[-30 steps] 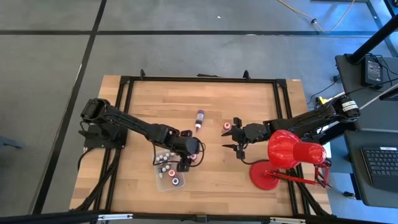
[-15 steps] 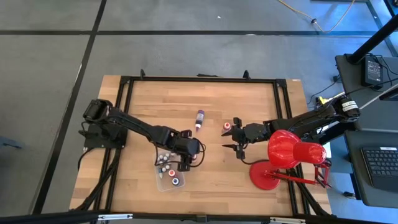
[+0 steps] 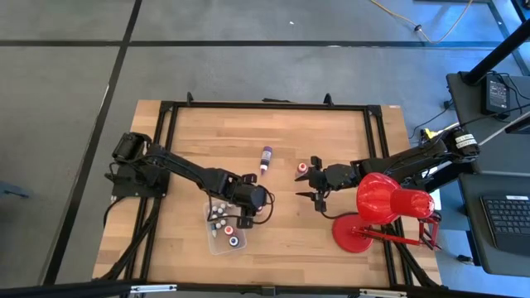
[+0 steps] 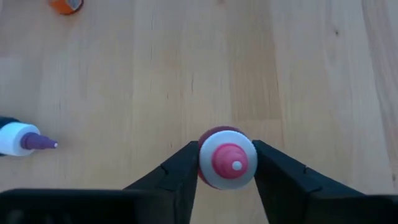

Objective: Pick & Place food coloring
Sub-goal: Put the large pink food coloring bottle into the bin

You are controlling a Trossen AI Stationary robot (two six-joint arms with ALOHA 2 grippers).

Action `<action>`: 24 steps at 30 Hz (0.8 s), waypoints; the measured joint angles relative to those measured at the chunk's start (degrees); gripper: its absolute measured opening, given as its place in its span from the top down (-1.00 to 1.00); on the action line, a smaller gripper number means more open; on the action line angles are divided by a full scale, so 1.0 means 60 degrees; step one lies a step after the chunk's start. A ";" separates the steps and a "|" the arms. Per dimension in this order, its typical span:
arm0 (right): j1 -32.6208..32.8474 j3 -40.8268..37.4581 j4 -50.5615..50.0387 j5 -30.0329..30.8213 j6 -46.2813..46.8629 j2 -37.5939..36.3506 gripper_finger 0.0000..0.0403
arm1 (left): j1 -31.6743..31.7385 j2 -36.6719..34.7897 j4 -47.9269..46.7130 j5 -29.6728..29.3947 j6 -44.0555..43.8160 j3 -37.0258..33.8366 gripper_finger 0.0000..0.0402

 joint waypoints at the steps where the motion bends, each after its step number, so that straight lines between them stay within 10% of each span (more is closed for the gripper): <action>1: 0.0000 0.0000 -0.0004 0.0000 -0.0003 0.0000 -0.11 | 0.0000 0.0000 0.0000 0.0000 0.0106 0.0000 0.32; 14: 0.0000 0.0000 -0.0062 0.0004 -0.0040 0.0000 -0.11 | -0.0592 -0.0776 -0.2819 -0.0695 -0.0611 0.1808 0.42; 24: 0.0000 0.0000 -0.0072 0.0004 -0.0033 0.0000 -0.11 | -0.2506 -0.2234 -0.5099 -0.1736 -0.5733 0.2073 0.42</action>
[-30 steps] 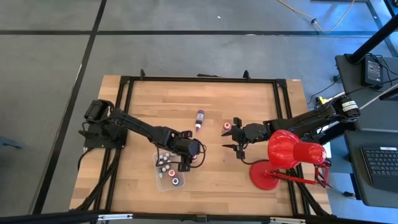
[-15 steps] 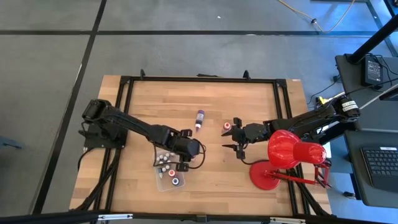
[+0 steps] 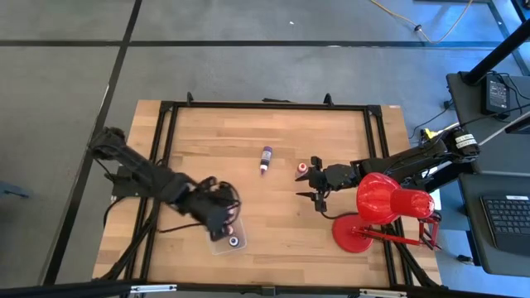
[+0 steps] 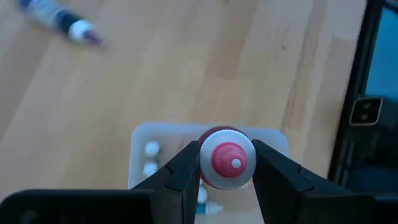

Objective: Pick & Place food coloring
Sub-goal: Put the large pink food coloring bottle into the bin

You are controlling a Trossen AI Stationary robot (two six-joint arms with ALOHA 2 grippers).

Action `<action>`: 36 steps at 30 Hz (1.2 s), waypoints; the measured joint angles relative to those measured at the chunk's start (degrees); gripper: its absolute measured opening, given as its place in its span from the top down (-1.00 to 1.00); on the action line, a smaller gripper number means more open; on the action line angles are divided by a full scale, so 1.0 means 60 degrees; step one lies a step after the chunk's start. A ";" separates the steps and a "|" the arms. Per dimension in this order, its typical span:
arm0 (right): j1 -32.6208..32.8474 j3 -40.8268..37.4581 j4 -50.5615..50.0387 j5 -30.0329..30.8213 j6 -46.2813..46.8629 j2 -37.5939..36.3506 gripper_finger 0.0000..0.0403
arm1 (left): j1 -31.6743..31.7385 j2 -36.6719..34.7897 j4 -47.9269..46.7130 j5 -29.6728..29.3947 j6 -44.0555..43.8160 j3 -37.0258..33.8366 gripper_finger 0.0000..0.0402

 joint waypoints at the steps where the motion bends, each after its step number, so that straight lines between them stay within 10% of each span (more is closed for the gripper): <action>1: -0.0001 0.0000 0.0004 0.0000 0.0008 0.0000 -0.11 | -0.0244 -0.0118 -0.0228 -0.0277 -0.0516 0.0004 0.42; 15: 0.0000 0.0000 0.0010 0.0003 0.0025 0.0000 -0.11 | -0.2669 0.0347 -0.1440 -0.1661 -0.4991 0.0000 0.42; 36: 0.0000 0.0000 0.0018 0.0004 0.0029 0.0000 -0.11 | -0.2625 0.2295 0.0074 -0.1296 -0.5095 -0.0007 0.39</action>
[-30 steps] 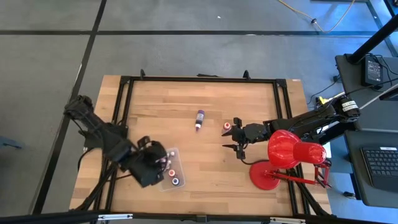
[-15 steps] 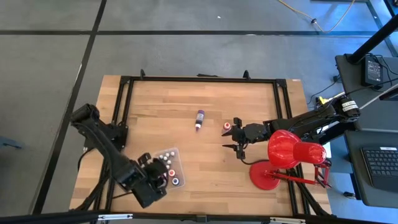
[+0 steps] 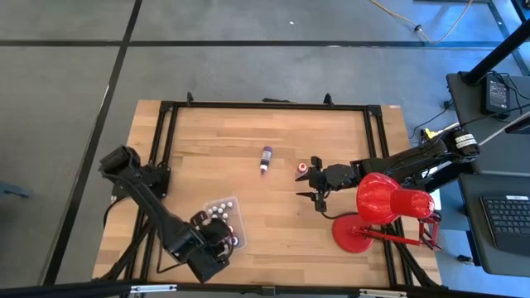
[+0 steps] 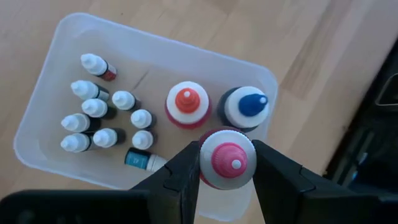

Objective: Pick & Place food coloring
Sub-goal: Put the large pink food coloring bottle into the bin

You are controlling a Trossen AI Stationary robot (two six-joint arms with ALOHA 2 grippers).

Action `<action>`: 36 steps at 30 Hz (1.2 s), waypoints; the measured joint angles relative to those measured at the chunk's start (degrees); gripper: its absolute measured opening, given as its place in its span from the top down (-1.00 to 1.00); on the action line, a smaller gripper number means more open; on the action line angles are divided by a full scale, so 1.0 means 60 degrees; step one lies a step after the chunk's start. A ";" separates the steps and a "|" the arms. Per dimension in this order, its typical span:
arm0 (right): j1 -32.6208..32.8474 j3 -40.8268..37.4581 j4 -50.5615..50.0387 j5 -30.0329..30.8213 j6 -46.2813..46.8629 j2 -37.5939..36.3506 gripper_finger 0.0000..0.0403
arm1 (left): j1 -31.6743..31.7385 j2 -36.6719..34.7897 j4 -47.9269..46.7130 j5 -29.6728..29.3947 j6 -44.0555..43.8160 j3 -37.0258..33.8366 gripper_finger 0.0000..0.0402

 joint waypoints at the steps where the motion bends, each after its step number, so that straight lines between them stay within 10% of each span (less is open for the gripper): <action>1: -0.0003 0.0000 0.0000 0.0000 0.0000 0.0000 -0.11 | 0.0019 0.0059 0.0001 0.0003 0.0000 0.0000 0.39; 36: -0.0002 0.0000 -0.0007 -0.0002 -0.0007 0.0000 -0.11 | 0.0581 0.0912 0.1065 0.0351 0.1113 0.0000 0.30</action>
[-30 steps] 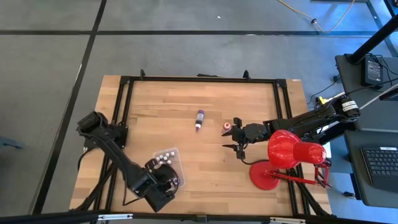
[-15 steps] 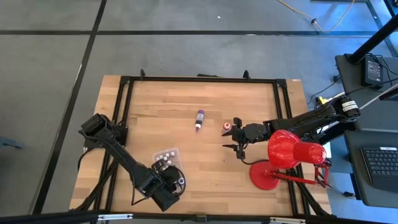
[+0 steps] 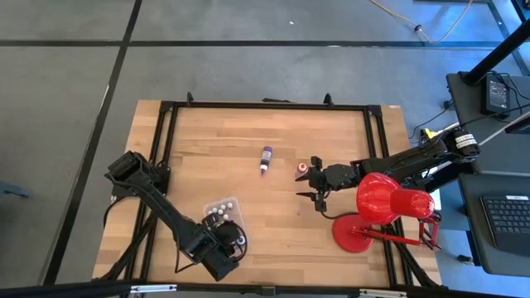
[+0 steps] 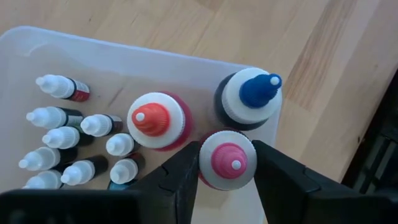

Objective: Pick & Place food coloring
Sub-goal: Put the large pink food coloring bottle into the bin, then put the large orange food coloring bottle into the bin

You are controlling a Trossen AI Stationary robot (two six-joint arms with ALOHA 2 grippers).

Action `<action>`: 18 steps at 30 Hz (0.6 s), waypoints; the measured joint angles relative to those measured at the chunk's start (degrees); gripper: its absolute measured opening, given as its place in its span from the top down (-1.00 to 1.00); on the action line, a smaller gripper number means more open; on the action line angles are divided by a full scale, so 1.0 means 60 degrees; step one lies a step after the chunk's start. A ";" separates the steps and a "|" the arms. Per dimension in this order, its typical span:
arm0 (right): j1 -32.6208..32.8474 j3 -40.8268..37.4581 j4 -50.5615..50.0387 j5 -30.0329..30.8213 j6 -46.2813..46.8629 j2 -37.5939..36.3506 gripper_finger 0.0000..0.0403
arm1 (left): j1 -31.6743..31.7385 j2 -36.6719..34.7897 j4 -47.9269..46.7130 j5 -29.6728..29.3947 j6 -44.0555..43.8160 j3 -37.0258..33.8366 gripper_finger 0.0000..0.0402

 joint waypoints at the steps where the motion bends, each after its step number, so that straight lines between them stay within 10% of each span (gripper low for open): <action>1: 0.0001 0.0000 0.0001 -0.0001 0.0000 0.0000 -0.11 | 0.0000 0.0000 0.0000 0.0004 -0.0002 0.0000 0.29; 18: 0.0001 -0.0004 0.0890 -0.0002 -0.0217 0.0000 -0.11 | 0.0036 -0.1361 -0.0116 -0.0728 0.1319 0.0004 0.08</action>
